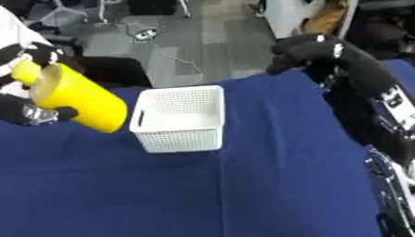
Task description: Pick up objects on the table and place them in the box.
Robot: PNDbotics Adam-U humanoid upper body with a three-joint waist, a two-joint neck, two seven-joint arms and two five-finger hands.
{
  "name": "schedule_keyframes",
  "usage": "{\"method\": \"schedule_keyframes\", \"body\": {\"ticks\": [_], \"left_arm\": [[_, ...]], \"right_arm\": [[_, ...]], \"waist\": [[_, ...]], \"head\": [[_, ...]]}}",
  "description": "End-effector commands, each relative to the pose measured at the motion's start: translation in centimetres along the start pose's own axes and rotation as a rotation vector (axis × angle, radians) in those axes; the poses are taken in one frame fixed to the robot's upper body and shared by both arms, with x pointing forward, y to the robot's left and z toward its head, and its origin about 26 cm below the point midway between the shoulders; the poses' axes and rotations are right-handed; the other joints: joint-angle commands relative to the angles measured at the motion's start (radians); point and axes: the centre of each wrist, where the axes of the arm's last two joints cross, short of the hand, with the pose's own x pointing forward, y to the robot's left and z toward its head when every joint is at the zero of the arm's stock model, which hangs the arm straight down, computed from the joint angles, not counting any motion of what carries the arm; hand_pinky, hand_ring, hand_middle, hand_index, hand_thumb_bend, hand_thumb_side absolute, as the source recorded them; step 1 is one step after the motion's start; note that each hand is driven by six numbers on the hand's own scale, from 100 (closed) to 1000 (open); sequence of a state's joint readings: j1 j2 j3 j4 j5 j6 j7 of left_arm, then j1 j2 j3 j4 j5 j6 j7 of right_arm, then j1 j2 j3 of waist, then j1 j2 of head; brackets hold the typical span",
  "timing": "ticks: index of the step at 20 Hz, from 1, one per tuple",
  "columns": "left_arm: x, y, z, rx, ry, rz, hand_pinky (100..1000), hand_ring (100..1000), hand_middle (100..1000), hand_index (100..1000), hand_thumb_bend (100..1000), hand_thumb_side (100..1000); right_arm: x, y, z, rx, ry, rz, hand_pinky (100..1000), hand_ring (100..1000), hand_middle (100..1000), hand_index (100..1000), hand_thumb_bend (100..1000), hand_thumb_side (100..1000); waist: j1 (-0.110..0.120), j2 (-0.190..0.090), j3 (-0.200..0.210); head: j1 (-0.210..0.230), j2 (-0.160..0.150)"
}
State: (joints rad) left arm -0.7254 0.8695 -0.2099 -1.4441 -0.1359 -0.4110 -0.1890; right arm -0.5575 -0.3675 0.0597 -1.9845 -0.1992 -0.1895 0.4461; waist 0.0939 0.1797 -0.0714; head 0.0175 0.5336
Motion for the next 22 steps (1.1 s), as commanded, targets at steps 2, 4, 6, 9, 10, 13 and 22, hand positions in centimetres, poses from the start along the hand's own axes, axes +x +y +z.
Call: {"method": "schedule_keyframes", "body": {"ticks": [2, 4, 6, 9, 10, 13, 22], "left_arm": [[0.6, 2.0, -0.4, 0.099, -0.037, -0.027, 100, 100, 127, 419, 393, 378], [0.7, 1.9, -0.5, 0.126, -0.043, -0.018, 100, 100, 130, 418, 386, 379], [0.7, 1.9, -0.7, 0.139, -0.043, -0.014, 100, 100, 133, 420, 382, 378], [0.8, 1.9, -0.9, 0.149, -0.047, -0.013, 100, 100, 134, 421, 384, 370], [0.8, 1.8, -0.9, 0.152, -0.051, -0.010, 100, 100, 135, 420, 386, 369], [0.8, 1.8, -1.0, 0.157, -0.053, -0.015, 100, 100, 152, 420, 398, 360], [0.7, 2.4, -1.5, 0.177, -0.072, -0.060, 100, 100, 175, 419, 423, 343]], "right_arm": [[0.6, -0.1, -0.8, 0.012, -0.041, 0.005, 869, 723, 775, 793, 220, 1000], [0.7, 0.0, -1.0, 0.017, -0.043, 0.001, 870, 723, 775, 793, 221, 1000], [0.7, 0.1, -1.2, 0.019, -0.048, -0.005, 871, 723, 775, 793, 220, 1000], [0.8, 0.1, -1.5, 0.012, -0.059, -0.016, 870, 724, 776, 793, 217, 1000], [0.8, 0.2, -1.7, 0.011, -0.064, -0.019, 870, 724, 776, 793, 222, 1000], [0.9, 0.3, -2.0, 0.009, -0.078, -0.027, 868, 725, 776, 793, 215, 1000], [1.1, 0.6, -3.1, 0.024, -0.117, -0.045, 870, 725, 776, 793, 213, 1000]], "waist": [[0.003, -0.020, -0.005], [0.005, -0.018, -0.010], [0.005, -0.017, -0.015], [0.007, -0.014, -0.024], [0.008, -0.014, -0.028], [0.012, -0.013, -0.037], [0.024, 0.010, -0.072]], "head": [[0.017, -0.003], [0.019, -0.007], [0.022, -0.010], [0.030, -0.017], [0.032, -0.019], [0.038, -0.021], [0.070, -0.047]]}}
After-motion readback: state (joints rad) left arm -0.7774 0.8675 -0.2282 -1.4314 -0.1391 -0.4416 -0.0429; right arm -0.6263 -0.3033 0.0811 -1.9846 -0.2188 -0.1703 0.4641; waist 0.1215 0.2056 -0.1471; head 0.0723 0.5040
